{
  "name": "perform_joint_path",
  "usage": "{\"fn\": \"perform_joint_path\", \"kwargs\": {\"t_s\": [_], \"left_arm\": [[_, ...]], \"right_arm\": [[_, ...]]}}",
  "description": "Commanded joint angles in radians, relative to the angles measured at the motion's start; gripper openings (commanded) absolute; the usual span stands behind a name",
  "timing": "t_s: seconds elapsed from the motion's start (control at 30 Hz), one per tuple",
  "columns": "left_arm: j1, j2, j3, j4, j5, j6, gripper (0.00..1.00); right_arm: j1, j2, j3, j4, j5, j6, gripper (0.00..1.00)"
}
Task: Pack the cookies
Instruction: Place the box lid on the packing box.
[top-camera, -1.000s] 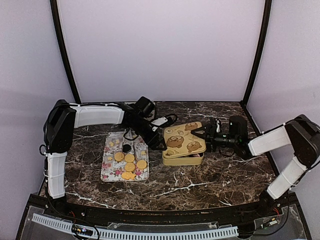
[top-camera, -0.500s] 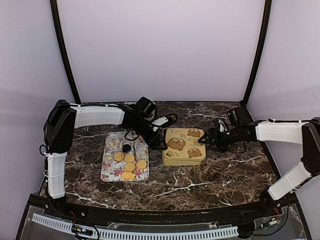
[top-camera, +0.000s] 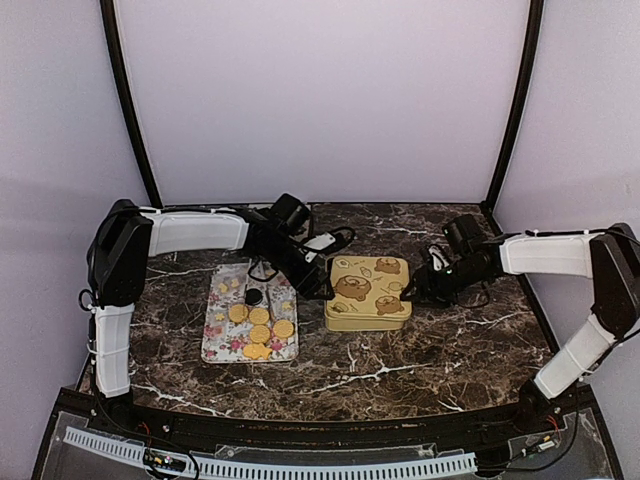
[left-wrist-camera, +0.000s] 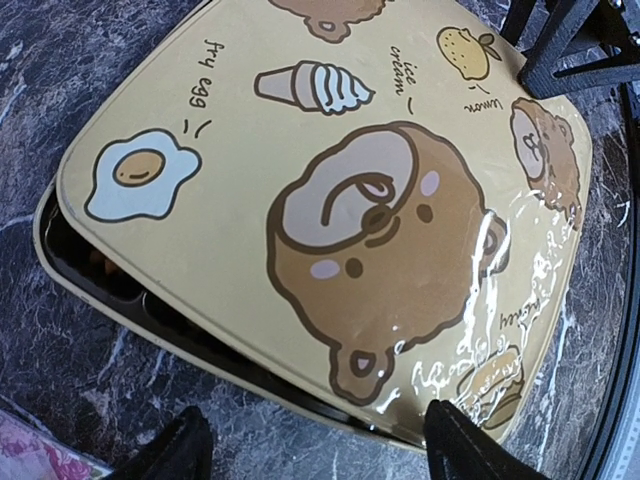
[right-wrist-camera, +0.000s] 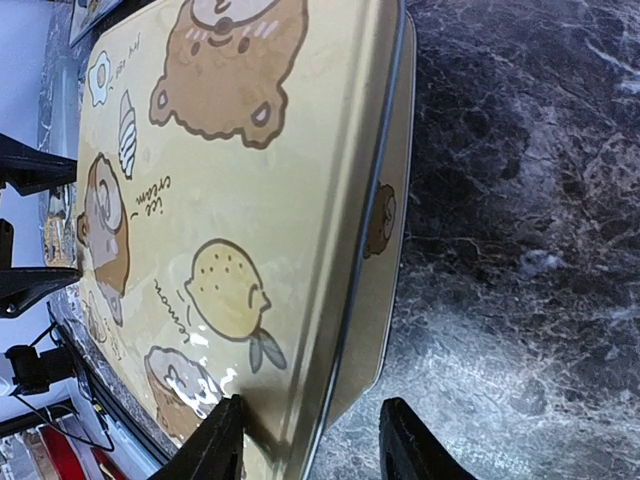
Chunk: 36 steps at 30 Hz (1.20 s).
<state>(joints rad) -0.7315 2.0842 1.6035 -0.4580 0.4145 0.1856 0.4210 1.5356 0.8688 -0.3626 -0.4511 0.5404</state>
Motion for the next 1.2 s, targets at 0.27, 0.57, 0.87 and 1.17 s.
{"fn": "perform_joint_path", "kwargs": {"t_s": [0.27, 0.57, 0.87, 1.17], "left_arm": [[0.000, -0.087, -0.043, 0.007, 0.013, -0.028, 0.97], [0.005, -0.057, -0.048, 0.029, -0.009, -0.020, 0.91], [0.009, -0.043, -0.048, 0.051, 0.012, -0.018, 0.90], [0.005, 0.001, -0.002, 0.076, 0.105, -0.058, 0.86]], "right_arm": [[0.038, 0.052, 0.107, 0.030, 0.045, -0.006, 0.39], [0.043, 0.105, 0.166, 0.017, 0.054, -0.017, 0.38], [0.041, 0.125, 0.169, -0.009, 0.083, -0.043, 0.38], [-0.032, -0.008, 0.107, 0.022, 0.017, -0.028, 0.63]]}}
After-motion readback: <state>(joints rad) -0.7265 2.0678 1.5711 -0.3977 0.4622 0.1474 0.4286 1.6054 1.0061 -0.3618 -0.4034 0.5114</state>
